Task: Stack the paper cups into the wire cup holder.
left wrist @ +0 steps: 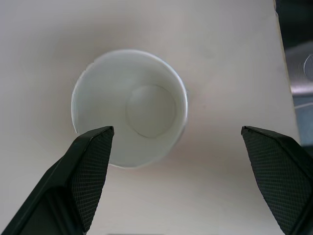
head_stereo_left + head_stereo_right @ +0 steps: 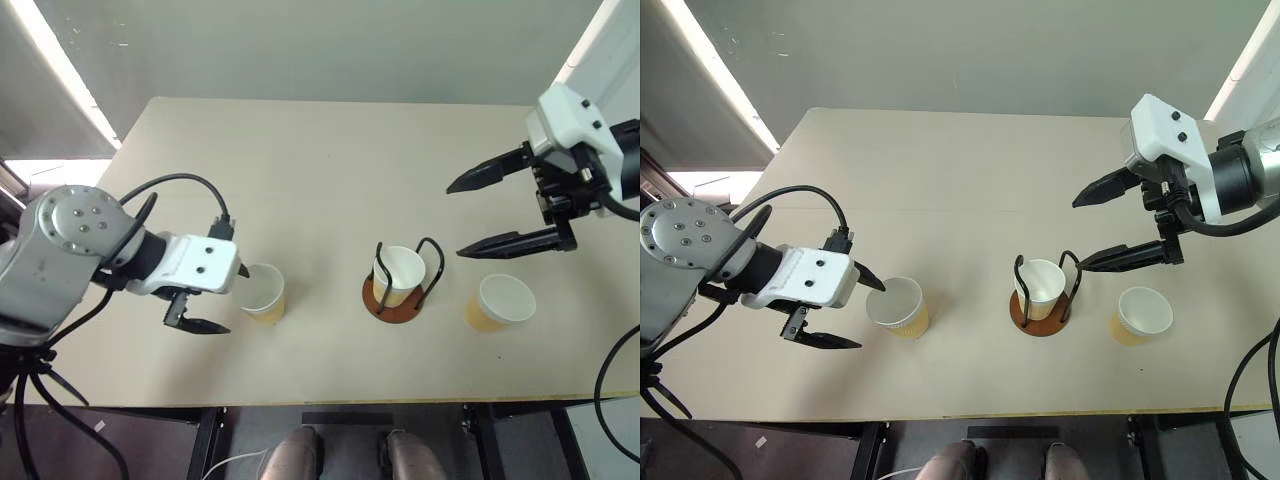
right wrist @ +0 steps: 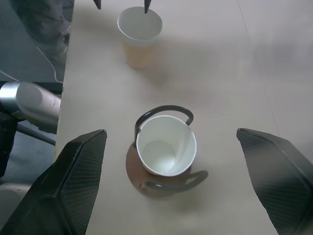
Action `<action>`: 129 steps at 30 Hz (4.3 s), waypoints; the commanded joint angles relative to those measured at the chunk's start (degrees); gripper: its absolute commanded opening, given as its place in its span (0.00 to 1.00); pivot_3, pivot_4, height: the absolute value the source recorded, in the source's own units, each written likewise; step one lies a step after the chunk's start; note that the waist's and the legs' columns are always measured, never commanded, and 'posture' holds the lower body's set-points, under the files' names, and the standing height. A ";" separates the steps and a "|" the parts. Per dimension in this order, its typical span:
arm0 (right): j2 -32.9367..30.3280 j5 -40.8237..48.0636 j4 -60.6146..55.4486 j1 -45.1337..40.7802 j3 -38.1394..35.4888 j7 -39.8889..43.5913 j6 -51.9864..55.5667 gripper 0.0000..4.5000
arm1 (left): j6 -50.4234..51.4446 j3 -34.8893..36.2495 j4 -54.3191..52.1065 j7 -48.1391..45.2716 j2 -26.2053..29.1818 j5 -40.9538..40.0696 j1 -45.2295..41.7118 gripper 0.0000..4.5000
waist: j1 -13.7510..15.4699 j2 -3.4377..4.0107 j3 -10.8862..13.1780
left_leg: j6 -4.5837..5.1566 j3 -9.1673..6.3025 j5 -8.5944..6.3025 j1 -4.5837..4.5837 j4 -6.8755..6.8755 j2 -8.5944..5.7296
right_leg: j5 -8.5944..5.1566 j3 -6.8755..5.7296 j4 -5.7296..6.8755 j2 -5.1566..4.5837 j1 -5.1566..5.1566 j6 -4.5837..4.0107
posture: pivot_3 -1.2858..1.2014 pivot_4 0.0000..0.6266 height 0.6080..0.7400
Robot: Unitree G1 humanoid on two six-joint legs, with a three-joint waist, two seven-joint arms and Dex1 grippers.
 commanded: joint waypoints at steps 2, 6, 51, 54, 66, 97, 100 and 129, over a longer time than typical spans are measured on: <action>-1.20 0.59 -0.44 -1.20 -1.56 0.13 -0.62 0.98 | -3.03 -0.19 1.48 0.38 -0.70 2.60 -0.42 1.00 | 0.00 0.00 0.00 | 0.00 0.00 0.00 0.00 0.00 0.00 | 0.00 -0.01 0.02 0.00 0.00 -0.01 | 0.52 0.24 1.00; -1.16 0.65 -0.57 -1.01 -1.64 -0.13 -0.66 0.98 | -6.18 -2.31 3.76 1.53 -2.88 6.08 0.20 1.00 | 0.00 0.01 0.00 | 0.00 0.00 0.00 0.01 0.00 -0.01 | -0.01 -0.01 0.04 -0.01 -0.01 -0.02 | 0.52 0.24 1.00; -6.63 8.10 -5.50 12.45 -10.45 -5.55 2.27 1.00 | -3.97 -12.76 35.45 -4.84 -28.88 -4.03 -42.07 0.01 | 0.31 -0.03 0.00 | 0.06 0.01 -0.05 -0.18 0.21 -0.05 | 0.04 -0.10 0.25 -0.11 -0.02 0.08 | 0.52 0.24 1.00; -7.67 9.24 -6.79 13.79 -11.92 -6.18 3.22 1.00 | -6.16 -15.60 39.24 -4.84 -31.22 -6.40 -46.16 0.01 | 0.31 -0.03 0.00 | 0.06 0.02 -0.05 -0.21 0.16 -0.03 | 0.05 -0.10 0.27 -0.10 -0.03 0.10 | 0.52 0.24 1.00; -12.14 14.52 -12.50 21.07 -19.15 -9.55 7.39 1.00 | -11.98 -26.25 46.23 -4.84 -40.28 -15.19 -55.41 0.01 | 0.88 -0.03 0.01 | 0.14 0.08 -0.10 -0.43 0.18 -0.04 | 0.11 -0.07 -0.01 -0.14 -0.07 0.36 | 0.52 0.24 1.00; -19.91 15.66 -10.69 28.60 -29.39 -12.06 6.46 1.00 | -20.60 -39.30 44.16 -4.84 -40.50 -17.62 -56.02 0.01 | 1.54 -0.02 0.02 | 0.25 0.16 -0.16 -0.49 0.69 -0.08 | 0.10 -0.02 0.05 -0.13 -0.07 0.59 | 0.52 0.24 1.00; -19.86 15.82 -10.76 28.60 -29.37 -12.28 6.45 1.00 | -22.03 -39.66 45.10 -4.84 -40.70 -16.63 -56.09 0.01 | 1.59 -0.02 0.02 | 0.26 0.16 -0.16 -0.50 0.71 -0.09 | 0.10 -0.01 0.05 -0.13 -0.07 0.61 | 0.52 0.24 1.00; -19.25 17.11 -10.91 29.46 -29.18 -13.77 5.50 1.00 | -28.70 -38.16 53.61 -4.84 -44.07 -8.00 -56.06 0.01 | 1.73 -0.02 0.02 | 0.28 0.18 -0.18 -0.51 0.74 -0.08 | 0.11 0.00 0.09 -0.14 -0.07 0.63 | 0.52 0.24 1.00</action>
